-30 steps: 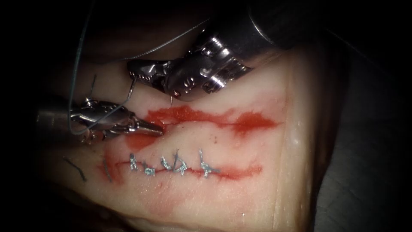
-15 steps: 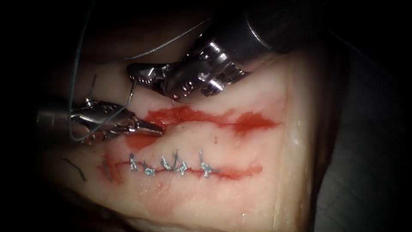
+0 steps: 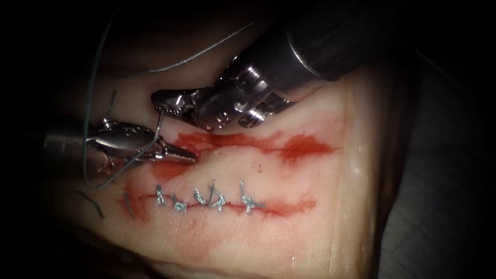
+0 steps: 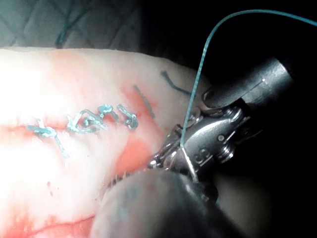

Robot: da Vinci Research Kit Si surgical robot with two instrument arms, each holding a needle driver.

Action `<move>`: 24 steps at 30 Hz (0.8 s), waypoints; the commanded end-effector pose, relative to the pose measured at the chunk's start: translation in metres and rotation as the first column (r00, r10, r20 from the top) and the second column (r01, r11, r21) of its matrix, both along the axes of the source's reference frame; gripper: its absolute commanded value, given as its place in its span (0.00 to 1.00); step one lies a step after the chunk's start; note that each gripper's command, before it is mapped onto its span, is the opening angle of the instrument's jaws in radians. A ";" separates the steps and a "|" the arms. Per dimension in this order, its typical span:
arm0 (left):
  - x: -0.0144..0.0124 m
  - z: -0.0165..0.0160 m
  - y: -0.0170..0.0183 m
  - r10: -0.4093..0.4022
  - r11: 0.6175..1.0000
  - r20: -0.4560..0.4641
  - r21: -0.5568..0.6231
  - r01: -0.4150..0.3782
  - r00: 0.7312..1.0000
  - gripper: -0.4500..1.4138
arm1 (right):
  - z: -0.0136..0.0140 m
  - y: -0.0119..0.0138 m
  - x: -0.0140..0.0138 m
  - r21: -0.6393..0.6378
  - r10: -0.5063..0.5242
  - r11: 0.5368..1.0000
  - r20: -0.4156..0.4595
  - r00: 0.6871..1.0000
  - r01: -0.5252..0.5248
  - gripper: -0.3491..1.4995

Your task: Wound Closure

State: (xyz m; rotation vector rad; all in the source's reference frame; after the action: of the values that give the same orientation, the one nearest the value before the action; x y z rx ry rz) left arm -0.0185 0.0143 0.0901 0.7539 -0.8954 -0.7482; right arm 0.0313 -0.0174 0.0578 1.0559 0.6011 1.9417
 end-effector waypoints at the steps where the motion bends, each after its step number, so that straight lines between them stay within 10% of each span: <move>1: -0.0005 0.0005 0.0001 0.000 1.000 0.001 -0.001 0.000 1.000 0.00 | 0.0004 0.0000 0.0011 -0.006 -0.005 1.000 0.001 1.000 0.005 0.00; 24: -0.0005 0.0005 0.0001 0.000 1.000 0.001 -0.001 0.000 1.000 0.00 | 0.0010 0.0009 0.0004 0.253 0.197 0.953 -0.095 0.976 -0.168 0.00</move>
State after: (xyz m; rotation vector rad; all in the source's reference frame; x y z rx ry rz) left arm -0.0185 0.0143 0.0901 0.7544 -0.8955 -0.7477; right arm 0.0308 -0.0168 0.0584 1.3167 0.5466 2.1688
